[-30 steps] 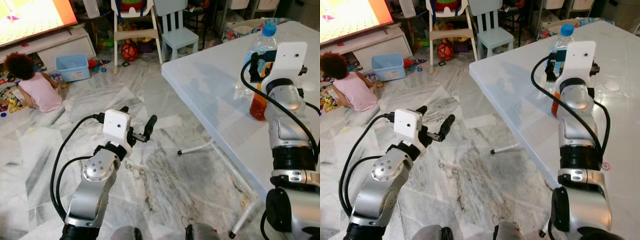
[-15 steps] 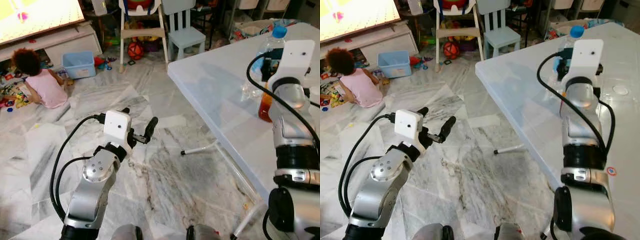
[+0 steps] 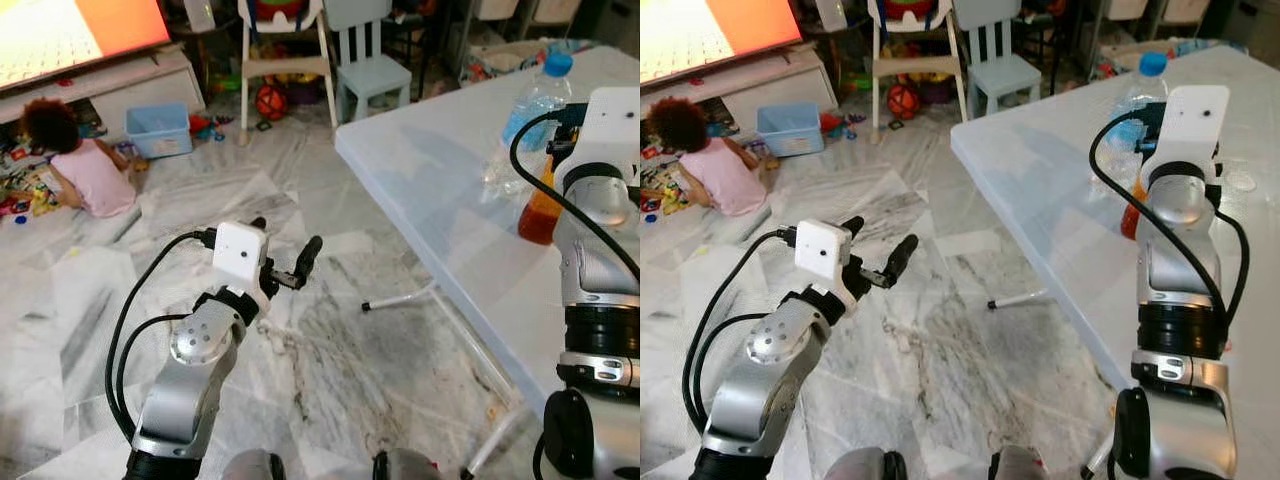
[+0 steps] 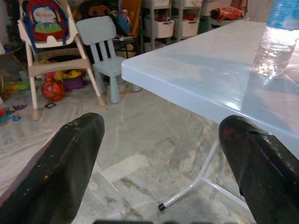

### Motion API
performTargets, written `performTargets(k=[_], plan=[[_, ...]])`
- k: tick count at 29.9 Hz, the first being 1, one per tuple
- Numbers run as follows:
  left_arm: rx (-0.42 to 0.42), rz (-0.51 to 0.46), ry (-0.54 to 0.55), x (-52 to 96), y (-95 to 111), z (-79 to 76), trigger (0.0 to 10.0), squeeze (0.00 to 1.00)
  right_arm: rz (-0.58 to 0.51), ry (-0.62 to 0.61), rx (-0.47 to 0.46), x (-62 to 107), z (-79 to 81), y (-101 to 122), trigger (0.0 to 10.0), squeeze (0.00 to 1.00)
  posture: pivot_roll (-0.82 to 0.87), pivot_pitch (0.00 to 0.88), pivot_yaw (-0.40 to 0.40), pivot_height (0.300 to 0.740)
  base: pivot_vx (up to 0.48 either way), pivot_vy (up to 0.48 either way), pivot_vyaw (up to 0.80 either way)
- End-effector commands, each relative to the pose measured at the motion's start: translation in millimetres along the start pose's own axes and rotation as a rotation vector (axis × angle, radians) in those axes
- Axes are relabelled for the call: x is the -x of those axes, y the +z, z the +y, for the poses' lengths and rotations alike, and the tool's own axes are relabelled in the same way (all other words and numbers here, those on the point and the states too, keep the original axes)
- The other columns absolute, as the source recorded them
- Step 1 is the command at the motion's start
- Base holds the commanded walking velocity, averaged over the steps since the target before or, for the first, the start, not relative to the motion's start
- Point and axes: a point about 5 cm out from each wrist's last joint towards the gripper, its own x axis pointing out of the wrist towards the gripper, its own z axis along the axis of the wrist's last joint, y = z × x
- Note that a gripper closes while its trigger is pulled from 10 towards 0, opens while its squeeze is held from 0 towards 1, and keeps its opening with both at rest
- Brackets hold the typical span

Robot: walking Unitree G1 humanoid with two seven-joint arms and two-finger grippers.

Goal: Restocking fridge

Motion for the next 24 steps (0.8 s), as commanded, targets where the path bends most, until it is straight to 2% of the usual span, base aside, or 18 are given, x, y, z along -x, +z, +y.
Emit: performTargets(k=[1, 10, 13, 16, 17, 18, 20, 22, 24], plan=[[0.005, 0.011, 0.000, 0.2, -2, 0.1, 10.0, 0.00, 0.088, -0.010, 0.002, 3.7, -0.8, -18, 0.0, 0.00, -0.03, 0.038, 0.076, 0.740, 0.000, 0.000, 0.00], [0.022, 0.021, 0.083, -2.4, -3, 8.3, 10.0, 0.00, 0.066, 0.012, -0.034, 16.4, 5.1, -17, 0.0, 0.00, -0.03, 0.003, 0.072, 0.740, 0.000, 0.000, 0.00], [0.027, 0.022, 0.107, -4.3, -4, 11.3, 10.0, 0.00, 0.019, 0.031, -0.062, 24.9, 9.2, -13, 0.0, 0.00, -0.04, 0.000, 0.070, 0.740, 0.000, 0.000, 0.00], [0.033, 0.008, 0.130, -7.0, -3, 13.5, 10.0, 0.00, -0.101, 0.056, -0.138, 36.0, 12.8, 1, 0.0, 0.00, -0.04, 0.000, 0.066, 0.740, 0.000, 0.000, 0.00], [0.032, 0.000, 0.149, -9.4, -2, 15.3, 10.0, 0.00, -0.175, 0.103, -0.154, 45.2, 19.4, 10, 0.0, 0.00, -0.04, 0.000, 0.064, 0.740, 0.000, 0.000, 0.00], [0.032, -0.001, 0.155, -10.3, -1, 15.9, 10.0, 0.00, -0.192, 0.119, -0.163, 48.3, 21.9, 13, 0.0, 0.00, -0.04, 0.000, 0.064, 0.740, 0.000, 0.000, 0.00], [0.037, -0.005, 0.168, -12.4, 0, 17.9, 10.0, 0.00, -0.198, 0.166, -0.196, 55.7, 30.6, 15, 0.0, 0.00, -0.04, 0.000, 0.062, 0.740, -0.240, 0.000, 0.00], [0.037, -0.021, 0.186, -16.5, 3, 21.5, 10.0, 0.00, -0.176, 0.276, -0.276, 72.2, 51.9, 13, 0.0, 0.00, -0.04, 0.000, 0.057, 0.740, -0.307, 0.000, 0.00], [0.037, -0.022, 0.193, -17.8, 3, 22.8, 10.0, 0.00, -0.171, 0.296, -0.296, 77.2, 56.8, 12, 0.0, 0.00, -0.04, 0.000, 0.056, 0.740, -0.302, 0.000, 0.00]])
